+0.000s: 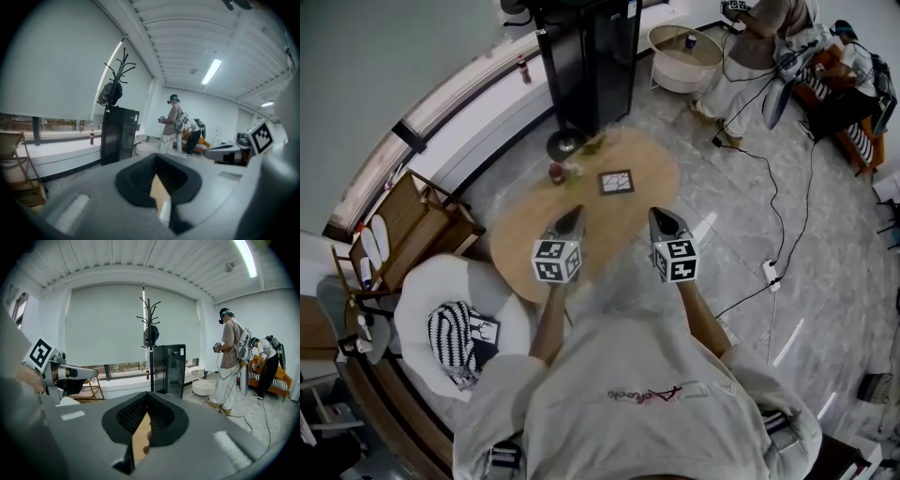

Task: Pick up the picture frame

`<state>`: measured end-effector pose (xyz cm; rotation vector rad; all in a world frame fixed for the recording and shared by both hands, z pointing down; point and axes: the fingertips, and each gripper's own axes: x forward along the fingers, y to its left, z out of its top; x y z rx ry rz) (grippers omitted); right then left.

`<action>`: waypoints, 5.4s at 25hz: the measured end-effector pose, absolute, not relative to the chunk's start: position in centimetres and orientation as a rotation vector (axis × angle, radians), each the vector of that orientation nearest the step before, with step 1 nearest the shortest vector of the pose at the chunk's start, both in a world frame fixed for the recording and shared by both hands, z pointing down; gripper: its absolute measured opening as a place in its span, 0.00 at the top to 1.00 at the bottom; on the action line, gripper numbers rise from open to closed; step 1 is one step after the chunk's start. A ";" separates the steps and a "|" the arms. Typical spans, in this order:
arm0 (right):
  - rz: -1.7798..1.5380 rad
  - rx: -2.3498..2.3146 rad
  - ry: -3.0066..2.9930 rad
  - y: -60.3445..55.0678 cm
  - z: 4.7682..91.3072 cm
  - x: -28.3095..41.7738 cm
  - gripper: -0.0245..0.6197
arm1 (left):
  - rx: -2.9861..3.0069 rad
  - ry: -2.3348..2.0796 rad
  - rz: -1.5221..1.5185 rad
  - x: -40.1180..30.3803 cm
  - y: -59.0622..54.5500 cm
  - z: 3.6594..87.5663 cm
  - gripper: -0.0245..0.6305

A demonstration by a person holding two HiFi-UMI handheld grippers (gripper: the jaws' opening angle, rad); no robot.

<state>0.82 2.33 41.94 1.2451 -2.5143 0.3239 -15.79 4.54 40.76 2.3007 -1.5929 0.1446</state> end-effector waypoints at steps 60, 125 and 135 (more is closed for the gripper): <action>0.377 1.221 -2.521 -17.2 42.9 1.7 0.95 | 2.284 -1.599 0.187 -14.4 -15.2 40.7 0.96; 0.564 1.046 -2.388 -37.7 55.1 0.1 0.95 | 2.057 -1.558 0.293 -16.6 -34.0 52.7 0.96; 0.624 1.042 -2.332 -37.2 59.9 -1.9 0.95 | 2.005 -1.508 0.338 -18.7 -33.8 57.8 0.96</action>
